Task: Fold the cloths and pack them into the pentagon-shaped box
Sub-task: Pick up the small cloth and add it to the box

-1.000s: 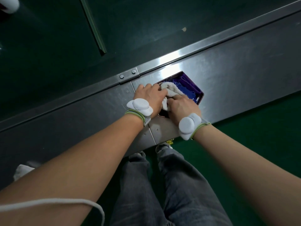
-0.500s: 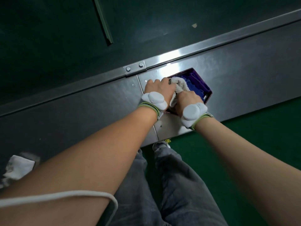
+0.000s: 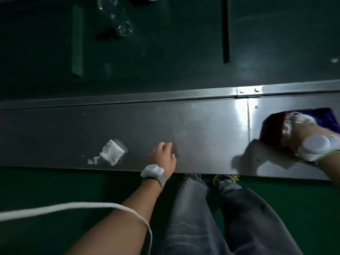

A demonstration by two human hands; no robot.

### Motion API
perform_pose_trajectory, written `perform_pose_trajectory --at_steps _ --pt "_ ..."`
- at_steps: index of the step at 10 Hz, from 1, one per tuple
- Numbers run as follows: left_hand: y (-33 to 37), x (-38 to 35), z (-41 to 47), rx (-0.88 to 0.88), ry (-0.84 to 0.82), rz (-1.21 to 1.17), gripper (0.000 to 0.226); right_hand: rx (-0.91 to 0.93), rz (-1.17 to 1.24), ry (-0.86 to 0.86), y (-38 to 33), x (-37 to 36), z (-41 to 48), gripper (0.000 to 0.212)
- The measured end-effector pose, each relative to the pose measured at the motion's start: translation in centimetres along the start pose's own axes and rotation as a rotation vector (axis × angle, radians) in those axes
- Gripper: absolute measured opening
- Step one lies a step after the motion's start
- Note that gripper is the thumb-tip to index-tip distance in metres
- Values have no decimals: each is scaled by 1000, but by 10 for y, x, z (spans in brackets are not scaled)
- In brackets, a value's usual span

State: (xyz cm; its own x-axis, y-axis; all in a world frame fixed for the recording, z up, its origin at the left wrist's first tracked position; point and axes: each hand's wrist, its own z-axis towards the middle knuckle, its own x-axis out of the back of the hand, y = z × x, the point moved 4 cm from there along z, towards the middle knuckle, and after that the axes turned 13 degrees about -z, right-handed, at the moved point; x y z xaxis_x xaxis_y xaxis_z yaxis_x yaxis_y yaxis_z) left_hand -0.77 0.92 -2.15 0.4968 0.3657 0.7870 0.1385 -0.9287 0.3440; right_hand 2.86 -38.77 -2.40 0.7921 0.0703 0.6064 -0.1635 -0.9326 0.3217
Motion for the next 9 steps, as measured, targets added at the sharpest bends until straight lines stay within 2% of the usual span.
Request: perform_pose_trajectory --at_steps 1,2,3,4,5,6,7,8,9 --pt "-95 38 -22 340 193 -60 34 71 -4 93 -43 32 -14 28" --pt "-163 63 -33 649 380 -185 41 87 -73 289 -90 63 -58 30" --pt "-208 67 -27 829 421 -363 67 267 -74 342 -159 68 -86 29" --pt "-230 53 -18 932 308 -493 82 426 -73 294 -219 59 -97 25" --pt "-238 38 -14 1042 292 -586 81 576 -21 268 -259 47 -109 25" --pt "-231 32 -11 1062 408 -743 70 683 27 204 -281 38 -120 23" --pt "-213 36 -10 973 544 -940 54 697 59 159 -283 36 -124 22" --pt "-177 30 0 787 450 -1151 39 662 132 98 -270 36 -121 20" --pt "-113 25 17 585 314 -1279 27 597 321 64 -242 39 -110 31"
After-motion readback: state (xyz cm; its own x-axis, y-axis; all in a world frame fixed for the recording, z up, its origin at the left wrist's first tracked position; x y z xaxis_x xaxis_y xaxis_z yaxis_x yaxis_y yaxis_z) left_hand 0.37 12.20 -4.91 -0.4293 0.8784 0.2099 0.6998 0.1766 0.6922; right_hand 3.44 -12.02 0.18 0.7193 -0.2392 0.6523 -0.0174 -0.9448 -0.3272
